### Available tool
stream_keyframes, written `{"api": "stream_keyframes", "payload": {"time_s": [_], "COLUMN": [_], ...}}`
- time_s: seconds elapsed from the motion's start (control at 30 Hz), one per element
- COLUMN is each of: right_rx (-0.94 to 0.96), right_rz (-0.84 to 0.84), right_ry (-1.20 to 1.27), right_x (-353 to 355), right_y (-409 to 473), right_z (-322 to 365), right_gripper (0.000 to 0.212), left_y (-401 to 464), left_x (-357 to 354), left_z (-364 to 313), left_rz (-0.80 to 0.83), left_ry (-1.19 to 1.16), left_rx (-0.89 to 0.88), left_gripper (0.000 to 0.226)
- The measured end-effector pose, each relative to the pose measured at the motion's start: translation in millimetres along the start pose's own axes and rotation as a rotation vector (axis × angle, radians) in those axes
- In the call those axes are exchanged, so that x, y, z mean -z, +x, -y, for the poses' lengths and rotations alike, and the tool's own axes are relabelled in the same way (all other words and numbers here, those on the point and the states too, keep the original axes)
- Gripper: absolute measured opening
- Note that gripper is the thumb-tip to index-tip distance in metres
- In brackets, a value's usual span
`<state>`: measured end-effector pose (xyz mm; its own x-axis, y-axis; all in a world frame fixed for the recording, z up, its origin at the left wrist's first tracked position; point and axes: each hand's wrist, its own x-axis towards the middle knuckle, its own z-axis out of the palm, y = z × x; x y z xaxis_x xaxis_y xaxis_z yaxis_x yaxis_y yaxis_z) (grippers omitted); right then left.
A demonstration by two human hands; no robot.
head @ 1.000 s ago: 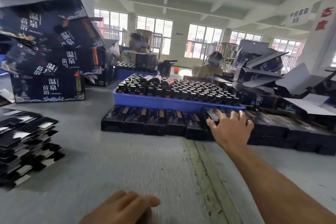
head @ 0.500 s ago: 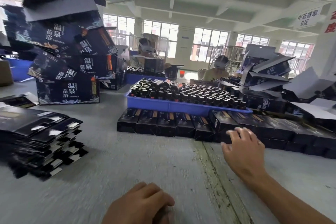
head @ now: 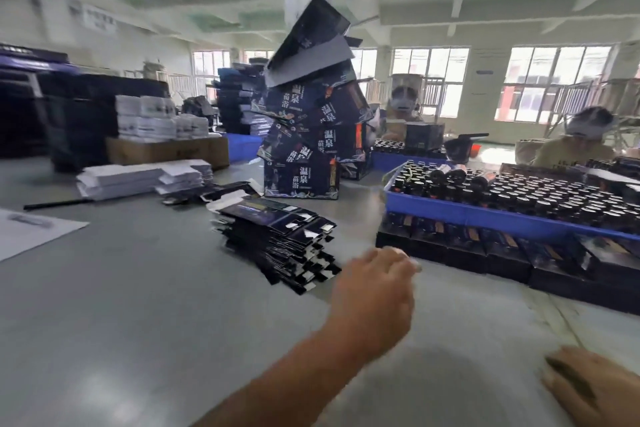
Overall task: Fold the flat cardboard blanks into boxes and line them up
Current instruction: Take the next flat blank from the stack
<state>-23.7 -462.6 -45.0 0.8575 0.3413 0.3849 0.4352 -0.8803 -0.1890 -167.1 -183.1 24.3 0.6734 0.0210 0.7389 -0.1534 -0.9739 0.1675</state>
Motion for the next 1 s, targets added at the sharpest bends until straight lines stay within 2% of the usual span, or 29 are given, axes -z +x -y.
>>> {"api": "stream_keyframes", "payload": {"time_s": [0.07, 0.1, 0.17, 0.23, 0.27, 0.37, 0.43, 0.53, 0.67, 0.8, 0.93, 1.0], "right_rx": [0.051, 0.035, 0.019, 0.016, -0.005, -0.028, -0.086, -0.077, -0.119, -0.125, -0.095, -0.080], "right_rz": [0.064, 0.079, 0.080, 0.102, 0.093, 0.108, 0.149, 0.047, 0.016, -0.011, -0.002, -0.035], "right_ry": [0.020, 0.053, 0.085, 0.050, 0.032, 0.030, 0.041, 0.050, 0.083, 0.120, 0.148, 0.196], "right_x": [-15.5, -21.3, -30.0, -29.2, -24.4, -3.7, 9.8, 16.1, 21.8, 24.1, 24.2, 29.1], "right_y": [7.6, 7.7, 3.3, -3.6, -3.9, -6.5, -10.5, -13.0, -17.2, -17.1, -16.4, -16.4], "right_z": [-16.8, -21.3, -27.0, -26.0, -21.9, -5.2, 5.9, 13.4, 20.8, 25.4, 25.3, 29.3], "right_gripper": [0.051, 0.060, 0.055, 0.035, 0.032, 0.038, 0.033, 0.030, 0.024, 0.024, 0.025, 0.026], "left_y": [8.8, 10.4, 7.1, -1.4, -5.3, -13.1, -14.4, -13.6, -10.8, -8.6, 1.1, 6.7], "left_x": [18.3, 27.0, 37.5, 38.7, 37.2, 29.7, 26.9, 27.7, 30.3, 33.7, 40.7, 37.8], "left_z": [37.5, 56.3, 91.8, 117.3, 124.6, 132.8, 133.8, 130.8, 120.4, 104.9, 82.4, 60.6], "left_rz": [-0.135, -0.151, -0.108, -0.032, 0.008, 0.118, 0.139, 0.051, -0.045, -0.090, -0.225, -0.290], "left_ry": [0.121, 0.186, 0.325, 0.385, 0.382, 0.379, 0.409, 0.486, 0.554, 0.581, 0.554, 0.496], "left_rx": [0.142, 0.235, 0.439, 0.613, 0.668, 0.716, 0.709, 0.631, 0.527, 0.427, 0.243, 0.098], "left_gripper": [0.042, 0.049, 0.064, 0.073, 0.075, 0.076, 0.073, 0.063, 0.040, 0.028, 0.034, 0.035]}}
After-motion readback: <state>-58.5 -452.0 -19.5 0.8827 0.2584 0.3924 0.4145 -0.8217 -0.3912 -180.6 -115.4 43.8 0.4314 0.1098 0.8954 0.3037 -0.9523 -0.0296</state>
